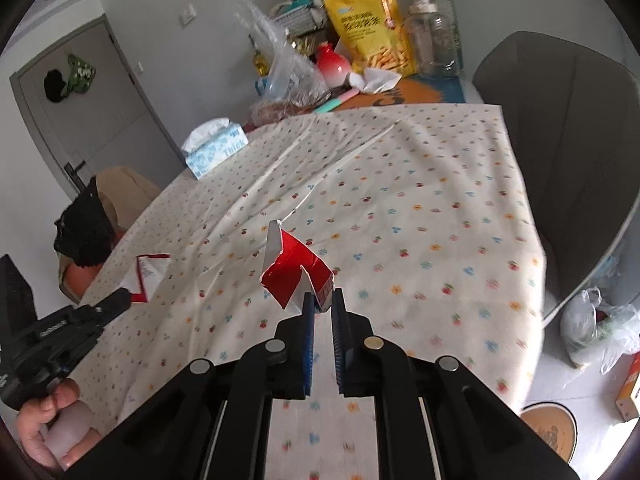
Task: Collect trash
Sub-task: 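Grasp the red-and-white carton piece with the right tool while the left tool holds its scrap, then carry both paper scraps with both tools over the floor bin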
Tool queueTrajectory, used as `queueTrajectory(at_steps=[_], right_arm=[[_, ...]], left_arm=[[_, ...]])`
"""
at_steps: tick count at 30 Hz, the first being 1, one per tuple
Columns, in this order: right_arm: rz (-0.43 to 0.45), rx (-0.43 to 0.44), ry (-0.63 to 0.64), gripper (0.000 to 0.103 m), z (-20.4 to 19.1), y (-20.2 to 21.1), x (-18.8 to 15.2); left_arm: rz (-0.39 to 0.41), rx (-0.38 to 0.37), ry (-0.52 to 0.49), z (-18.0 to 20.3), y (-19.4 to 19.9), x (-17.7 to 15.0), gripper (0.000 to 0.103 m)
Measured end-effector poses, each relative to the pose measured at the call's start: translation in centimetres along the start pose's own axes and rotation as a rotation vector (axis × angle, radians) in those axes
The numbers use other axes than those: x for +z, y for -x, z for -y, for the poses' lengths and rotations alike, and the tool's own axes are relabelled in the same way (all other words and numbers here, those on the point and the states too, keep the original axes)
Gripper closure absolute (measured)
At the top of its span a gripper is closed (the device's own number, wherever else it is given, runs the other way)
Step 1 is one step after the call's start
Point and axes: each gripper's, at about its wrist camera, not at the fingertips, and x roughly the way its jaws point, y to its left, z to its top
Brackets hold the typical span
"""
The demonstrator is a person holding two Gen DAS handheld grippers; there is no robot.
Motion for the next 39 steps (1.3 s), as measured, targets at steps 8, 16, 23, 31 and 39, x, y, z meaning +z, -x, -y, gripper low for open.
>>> queueTrajectory(at_steps=[8, 16, 23, 31, 39], right_arm=[[0.053, -0.017, -0.049, 0.094, 2.2, 4.7, -1.6], [0.096, -0.072, -0.102, 0.094, 6.3, 8.9, -3.0], [0.124, -0.149, -0.145, 0.094, 10.6, 12.2, -4.7], [0.128, -0.224, -0.238, 0.094, 15.9, 15.1, -8.1], [0.125, -0.279, -0.337, 0.094, 20.8, 16.9, -11.8]], left_arm=[[-0.031, -0.054, -0.080, 4.8, -0.6, -1.9, 0.100], [-0.082, -0.110, -0.161, 9.8, -1.8, -4.5, 0.100], [-0.144, -0.162, -0.254, 14.8, -3.1, -7.8, 0.100], [-0.216, -0.193, -0.338, 19.2, -4.7, -11.7, 0.100], [-0.300, -0.202, -0.427, 23.2, -6.6, -16.5, 0.100]])
